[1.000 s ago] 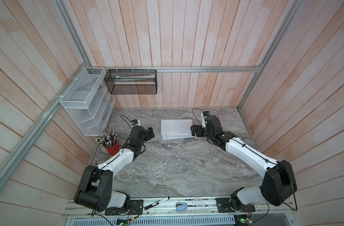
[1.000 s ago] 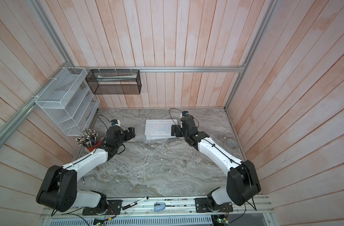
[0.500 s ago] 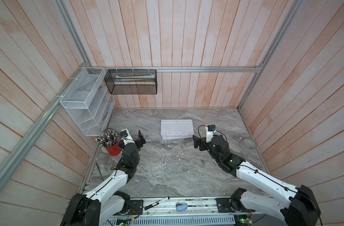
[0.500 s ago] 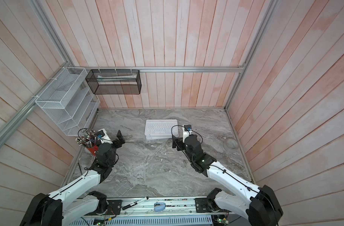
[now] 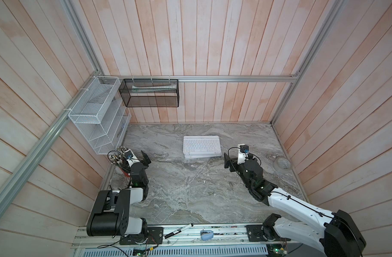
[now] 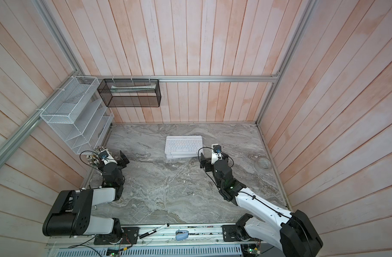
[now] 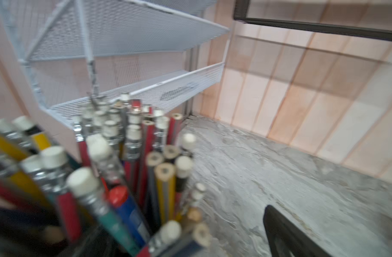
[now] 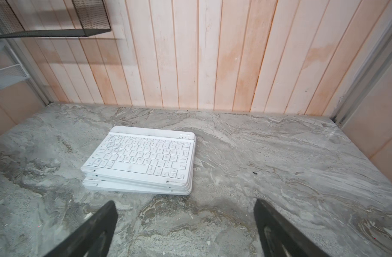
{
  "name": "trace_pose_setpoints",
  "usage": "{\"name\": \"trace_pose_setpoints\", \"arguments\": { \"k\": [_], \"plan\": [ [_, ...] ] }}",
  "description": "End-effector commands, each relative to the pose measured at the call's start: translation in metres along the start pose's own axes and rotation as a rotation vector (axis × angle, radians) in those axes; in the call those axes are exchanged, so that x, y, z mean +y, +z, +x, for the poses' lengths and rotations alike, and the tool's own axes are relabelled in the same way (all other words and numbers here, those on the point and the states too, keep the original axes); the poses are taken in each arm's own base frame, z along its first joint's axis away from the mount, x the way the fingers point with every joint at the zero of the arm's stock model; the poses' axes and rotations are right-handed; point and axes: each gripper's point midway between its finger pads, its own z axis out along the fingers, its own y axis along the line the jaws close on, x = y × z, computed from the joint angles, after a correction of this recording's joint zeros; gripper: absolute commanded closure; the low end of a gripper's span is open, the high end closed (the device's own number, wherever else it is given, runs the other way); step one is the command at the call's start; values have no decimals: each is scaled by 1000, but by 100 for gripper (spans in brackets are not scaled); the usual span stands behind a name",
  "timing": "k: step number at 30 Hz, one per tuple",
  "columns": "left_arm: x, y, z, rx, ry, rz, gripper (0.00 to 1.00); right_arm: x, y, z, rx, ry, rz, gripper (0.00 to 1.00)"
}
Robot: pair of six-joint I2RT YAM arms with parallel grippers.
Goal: Stack the numeric keypads
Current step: Reset both arms
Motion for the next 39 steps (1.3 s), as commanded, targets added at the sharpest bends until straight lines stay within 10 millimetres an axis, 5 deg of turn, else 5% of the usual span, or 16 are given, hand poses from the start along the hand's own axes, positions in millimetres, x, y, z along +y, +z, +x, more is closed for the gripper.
{"name": "trace_pose_setpoints", "arguments": {
  "k": [1, 8, 11, 16, 21, 24, 27, 30, 39],
  "plan": [
    [-38, 1, 18, 62, 73, 211, 0, -18, 7, 12, 6, 108, 41, 2],
    [-50, -2, 27, 48, 115, 293, 0, -62, -1, 4, -25, 112, 184, 2],
    [-49, -2, 27, 54, 116, 292, 0, -97, -8, -1, -42, 101, 296, 2],
    [-50, -2, 27, 55, 116, 293, 0, -166, -19, 30, -33, 59, 526, 2],
    [-49, -2, 27, 54, 116, 293, 0, -207, -25, 53, -99, 68, 647, 2],
    [-49, -2, 28, 56, 116, 292, 0, -210, -15, 40, -186, 48, 595, 2],
    [-49, -2, 27, 56, 117, 292, 0, -207, 6, 50, -149, 6, 505, 2],
    [-49, -2, 28, 58, 117, 290, 0, -196, 7, 51, -216, -40, 434, 2],
    [-49, -2, 27, 56, 117, 292, 0, -204, 19, 61, -108, -6, 449, 2]
  ]
}}
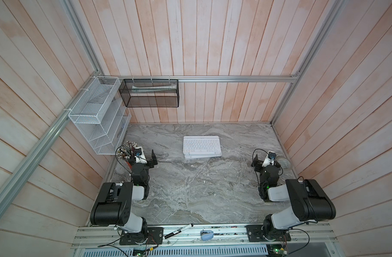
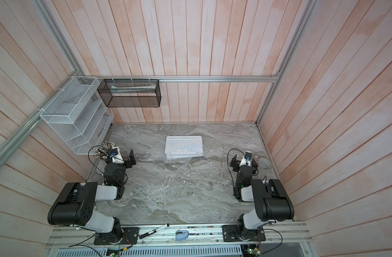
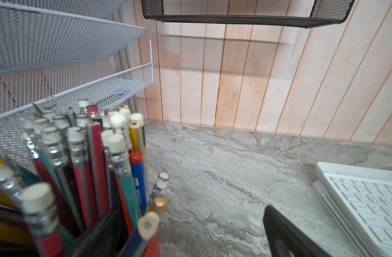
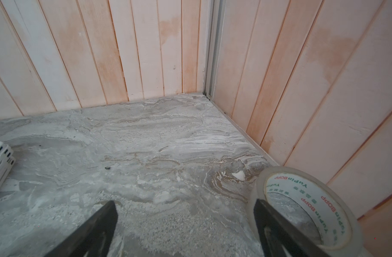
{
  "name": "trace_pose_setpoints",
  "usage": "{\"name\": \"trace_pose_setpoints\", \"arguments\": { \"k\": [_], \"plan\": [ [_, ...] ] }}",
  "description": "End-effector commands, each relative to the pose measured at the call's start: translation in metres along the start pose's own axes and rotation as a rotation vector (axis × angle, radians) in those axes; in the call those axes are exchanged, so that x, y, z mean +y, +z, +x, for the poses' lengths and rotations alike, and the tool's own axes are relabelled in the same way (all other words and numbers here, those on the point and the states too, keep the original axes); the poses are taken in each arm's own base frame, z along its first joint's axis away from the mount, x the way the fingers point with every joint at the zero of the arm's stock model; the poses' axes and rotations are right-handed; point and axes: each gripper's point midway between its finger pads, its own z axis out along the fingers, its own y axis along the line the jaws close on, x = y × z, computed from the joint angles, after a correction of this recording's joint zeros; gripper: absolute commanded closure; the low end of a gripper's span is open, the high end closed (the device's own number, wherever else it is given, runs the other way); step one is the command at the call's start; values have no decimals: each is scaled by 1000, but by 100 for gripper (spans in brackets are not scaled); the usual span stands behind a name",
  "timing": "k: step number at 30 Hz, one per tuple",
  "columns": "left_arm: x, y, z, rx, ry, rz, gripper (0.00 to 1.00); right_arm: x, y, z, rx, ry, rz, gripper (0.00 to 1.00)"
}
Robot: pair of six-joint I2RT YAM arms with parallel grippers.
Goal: Stack the numeric keypads
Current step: Reset both arms
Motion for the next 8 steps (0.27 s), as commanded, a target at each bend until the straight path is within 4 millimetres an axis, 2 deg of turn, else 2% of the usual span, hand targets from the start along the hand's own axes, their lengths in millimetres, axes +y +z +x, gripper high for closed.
{"name": "trace_pose_setpoints", "arguments": {
  "k": [1, 8],
  "plan": [
    [-7, -2, 21, 68, 5, 39, 0, 4, 1, -6, -16, -5, -23, 2],
    [-7, 1, 23, 81, -1, 49, 0, 5, 2, -5, -13, -9, -29, 2]
  ]
}}
